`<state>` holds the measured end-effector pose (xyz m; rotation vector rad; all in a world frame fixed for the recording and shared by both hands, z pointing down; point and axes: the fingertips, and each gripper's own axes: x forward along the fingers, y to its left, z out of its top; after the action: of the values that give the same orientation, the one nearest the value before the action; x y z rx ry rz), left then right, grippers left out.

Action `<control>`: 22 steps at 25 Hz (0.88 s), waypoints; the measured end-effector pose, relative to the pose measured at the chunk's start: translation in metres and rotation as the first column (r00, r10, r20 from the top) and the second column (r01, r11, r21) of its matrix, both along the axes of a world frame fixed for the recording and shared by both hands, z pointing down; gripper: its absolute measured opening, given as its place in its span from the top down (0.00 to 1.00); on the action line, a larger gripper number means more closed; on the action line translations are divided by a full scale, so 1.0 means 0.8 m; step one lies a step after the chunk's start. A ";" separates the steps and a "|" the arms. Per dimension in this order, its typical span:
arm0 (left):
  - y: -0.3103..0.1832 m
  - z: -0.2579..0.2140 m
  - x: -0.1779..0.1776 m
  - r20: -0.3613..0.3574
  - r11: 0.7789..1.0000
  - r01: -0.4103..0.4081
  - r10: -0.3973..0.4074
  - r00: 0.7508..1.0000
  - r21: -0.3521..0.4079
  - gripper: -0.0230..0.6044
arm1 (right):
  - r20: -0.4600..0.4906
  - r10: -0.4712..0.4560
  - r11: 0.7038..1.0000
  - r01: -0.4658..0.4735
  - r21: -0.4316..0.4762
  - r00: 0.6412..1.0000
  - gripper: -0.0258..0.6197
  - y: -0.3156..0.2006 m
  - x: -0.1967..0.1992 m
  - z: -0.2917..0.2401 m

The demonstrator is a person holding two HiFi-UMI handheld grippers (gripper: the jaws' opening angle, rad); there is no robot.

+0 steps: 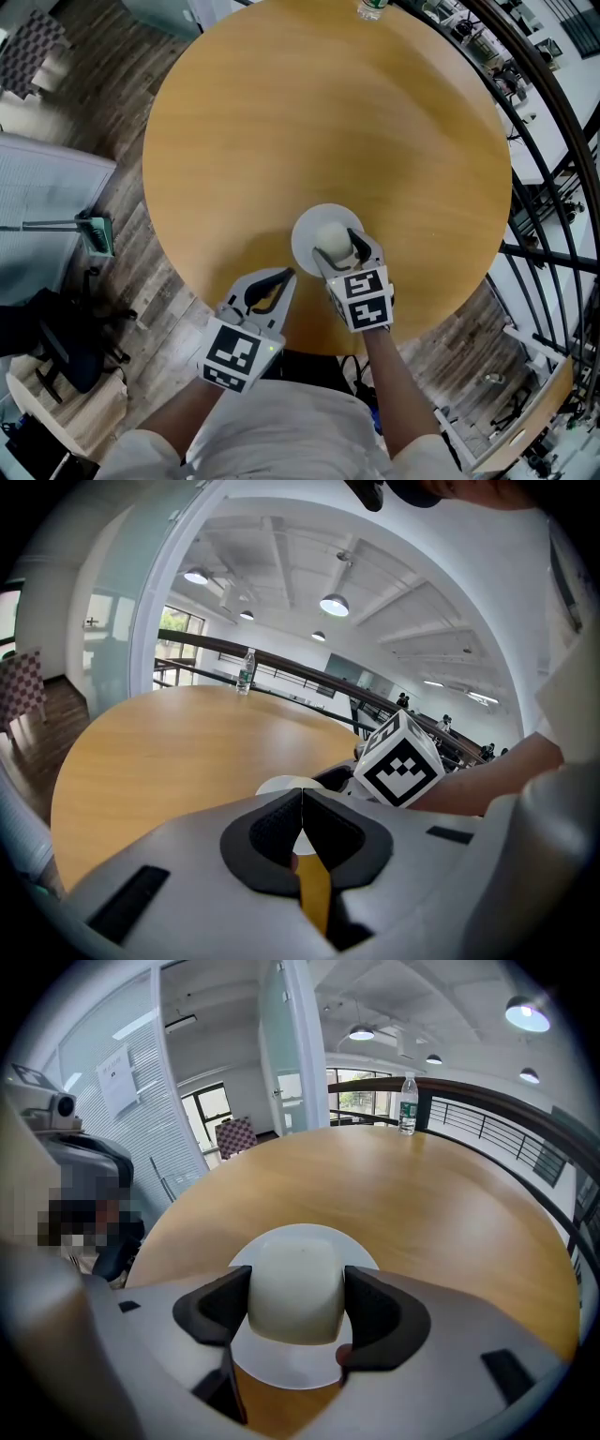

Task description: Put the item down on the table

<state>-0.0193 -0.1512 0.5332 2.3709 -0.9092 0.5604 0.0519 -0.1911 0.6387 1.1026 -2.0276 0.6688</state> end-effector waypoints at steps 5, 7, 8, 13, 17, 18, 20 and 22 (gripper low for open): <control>0.000 0.004 -0.002 0.002 1.000 0.005 -0.005 1.000 -0.009 0.93 | -0.017 -0.001 1.000 0.001 -0.003 1.000 0.47 0.000 0.000 0.008; -0.003 0.005 -0.004 0.004 1.000 0.010 -0.010 1.000 -0.013 0.93 | -0.020 0.002 1.000 -0.002 -0.013 1.000 0.47 0.000 -0.001 0.009; -0.004 0.005 -0.004 0.005 1.000 0.011 -0.011 1.000 -0.013 0.93 | -0.021 0.003 1.000 -0.004 -0.013 1.000 0.47 -0.001 -0.001 0.010; -0.006 0.008 -0.007 0.008 1.000 0.008 -0.008 1.000 -0.015 0.93 | -0.021 0.013 1.000 -0.013 -0.015 1.000 0.47 -0.003 -0.001 0.014; -0.005 0.009 -0.008 0.010 1.000 0.006 -0.006 1.000 -0.019 0.93 | -0.022 0.016 1.000 -0.017 -0.018 1.000 0.47 -0.004 -0.002 0.017; -0.005 0.009 -0.008 0.011 1.000 0.005 -0.005 1.000 -0.020 0.93 | -0.021 0.017 1.000 -0.017 -0.020 1.000 0.47 -0.004 -0.002 0.018; -0.006 0.010 -0.008 0.010 1.000 0.004 -0.004 1.000 -0.023 0.93 | -0.023 0.019 1.000 -0.019 -0.023 1.000 0.47 -0.004 -0.002 0.020; -0.006 0.011 -0.007 0.008 1.000 0.003 -0.003 1.000 -0.025 0.93 | -0.023 0.024 0.999 -0.024 -0.027 0.999 0.47 -0.005 -0.001 0.023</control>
<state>-0.0252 -0.1563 0.5424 2.3458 -0.9043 0.5773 0.0511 -0.1950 0.6574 1.1156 -1.9830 0.6907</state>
